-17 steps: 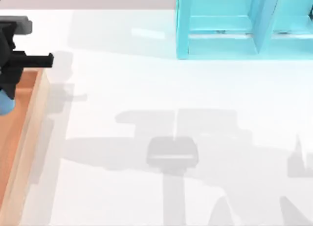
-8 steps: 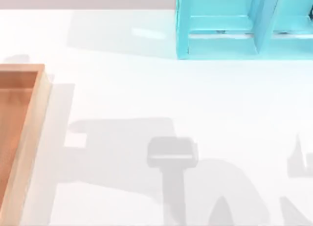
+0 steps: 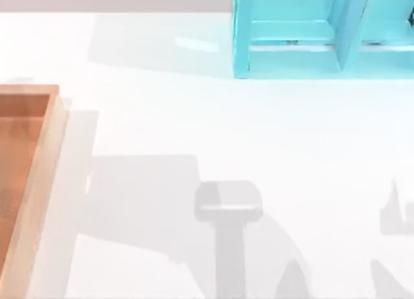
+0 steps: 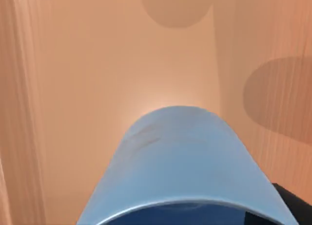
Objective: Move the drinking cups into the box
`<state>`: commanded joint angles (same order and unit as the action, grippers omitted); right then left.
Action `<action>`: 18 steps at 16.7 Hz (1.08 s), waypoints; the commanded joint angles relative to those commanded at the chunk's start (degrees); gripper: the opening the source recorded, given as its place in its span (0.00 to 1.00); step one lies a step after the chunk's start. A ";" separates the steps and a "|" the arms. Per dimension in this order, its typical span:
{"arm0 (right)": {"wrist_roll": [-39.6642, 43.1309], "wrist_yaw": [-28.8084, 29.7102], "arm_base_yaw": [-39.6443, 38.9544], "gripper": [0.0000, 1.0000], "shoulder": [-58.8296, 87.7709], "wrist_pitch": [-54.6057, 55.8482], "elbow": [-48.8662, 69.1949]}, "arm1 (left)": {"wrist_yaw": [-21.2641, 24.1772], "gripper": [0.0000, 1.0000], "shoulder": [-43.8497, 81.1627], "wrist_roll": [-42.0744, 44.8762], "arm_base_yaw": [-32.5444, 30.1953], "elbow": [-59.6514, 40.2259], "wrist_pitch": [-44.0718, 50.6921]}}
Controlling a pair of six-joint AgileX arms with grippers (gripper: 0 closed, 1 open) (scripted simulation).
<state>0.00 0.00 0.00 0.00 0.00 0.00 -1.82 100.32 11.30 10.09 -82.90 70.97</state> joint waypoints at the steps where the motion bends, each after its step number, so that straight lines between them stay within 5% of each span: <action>1: 0.00 0.00 0.00 1.00 0.00 0.00 0.00 | 0.07 0.00 0.27 0.33 0.29 1.86 -1.97; 8: 0.00 0.00 0.00 1.00 0.00 0.00 0.00 | 0.12 0.00 0.82 1.07 0.93 6.16 -6.42; 18: 0.00 0.00 0.00 1.00 0.00 0.00 0.00 | 0.12 0.75 0.82 1.07 0.93 6.16 -6.42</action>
<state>0.00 0.00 0.00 0.00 0.00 0.00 -1.70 101.14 12.37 11.01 -76.74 64.56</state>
